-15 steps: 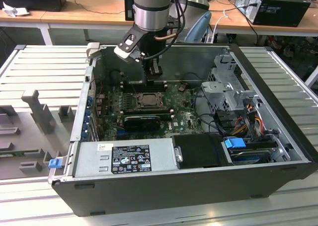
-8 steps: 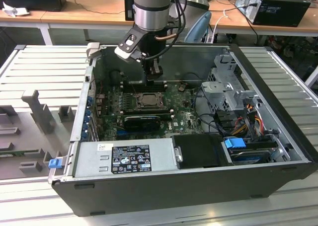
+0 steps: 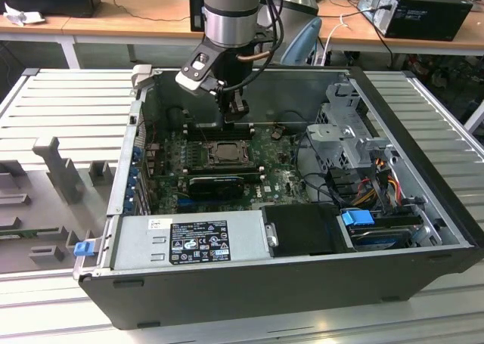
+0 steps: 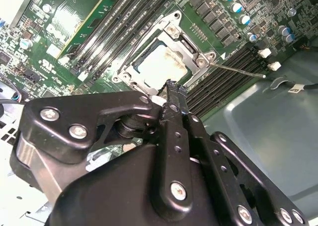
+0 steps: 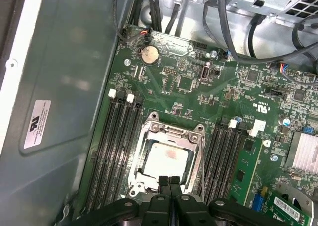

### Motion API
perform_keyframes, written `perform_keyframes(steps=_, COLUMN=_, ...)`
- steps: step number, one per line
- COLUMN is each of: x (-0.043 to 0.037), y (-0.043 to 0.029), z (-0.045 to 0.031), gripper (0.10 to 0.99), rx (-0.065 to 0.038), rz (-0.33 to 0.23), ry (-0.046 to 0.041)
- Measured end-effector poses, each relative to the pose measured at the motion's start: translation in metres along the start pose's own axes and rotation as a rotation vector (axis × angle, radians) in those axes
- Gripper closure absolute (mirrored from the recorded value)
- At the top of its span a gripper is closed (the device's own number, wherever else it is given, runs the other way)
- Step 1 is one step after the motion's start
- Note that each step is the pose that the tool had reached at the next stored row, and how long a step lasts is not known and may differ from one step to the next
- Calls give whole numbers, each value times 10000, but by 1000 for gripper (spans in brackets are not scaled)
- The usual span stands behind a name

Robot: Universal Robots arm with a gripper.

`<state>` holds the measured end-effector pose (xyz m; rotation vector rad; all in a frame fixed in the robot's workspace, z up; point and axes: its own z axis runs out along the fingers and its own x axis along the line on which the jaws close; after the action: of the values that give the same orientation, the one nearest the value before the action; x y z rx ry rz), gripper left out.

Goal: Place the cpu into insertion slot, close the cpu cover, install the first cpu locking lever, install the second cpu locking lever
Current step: 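Install the first cpu locking lever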

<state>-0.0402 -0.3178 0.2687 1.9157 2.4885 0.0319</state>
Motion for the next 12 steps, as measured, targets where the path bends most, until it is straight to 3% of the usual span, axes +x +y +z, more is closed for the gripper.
perform_keyframes(steps=12, x=0, y=0, z=0, gripper=980, rx=7, rz=-604, ry=11)
